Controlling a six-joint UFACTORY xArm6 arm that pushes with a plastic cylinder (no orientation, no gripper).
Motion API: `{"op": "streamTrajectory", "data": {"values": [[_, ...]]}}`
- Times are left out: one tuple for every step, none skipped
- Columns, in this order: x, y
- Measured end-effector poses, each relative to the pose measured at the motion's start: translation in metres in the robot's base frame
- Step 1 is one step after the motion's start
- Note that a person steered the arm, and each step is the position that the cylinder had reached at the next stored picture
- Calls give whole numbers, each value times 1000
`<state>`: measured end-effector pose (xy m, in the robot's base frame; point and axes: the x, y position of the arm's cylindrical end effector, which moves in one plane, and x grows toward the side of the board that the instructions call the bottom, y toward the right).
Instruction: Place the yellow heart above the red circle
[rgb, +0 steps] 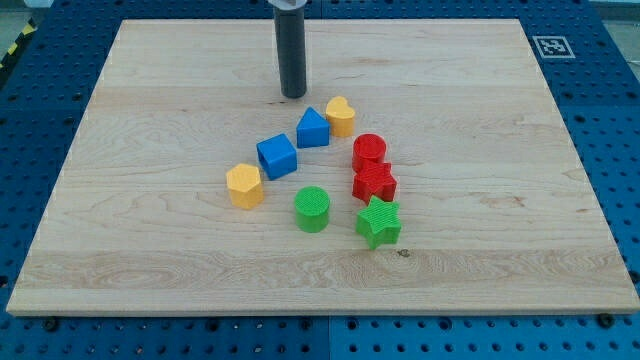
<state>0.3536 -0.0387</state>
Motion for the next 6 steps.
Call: {"op": "streamTrajectory", "data": {"values": [[22,16],[22,57],[29,83],[35,83],[35,79],[39,71]]}}
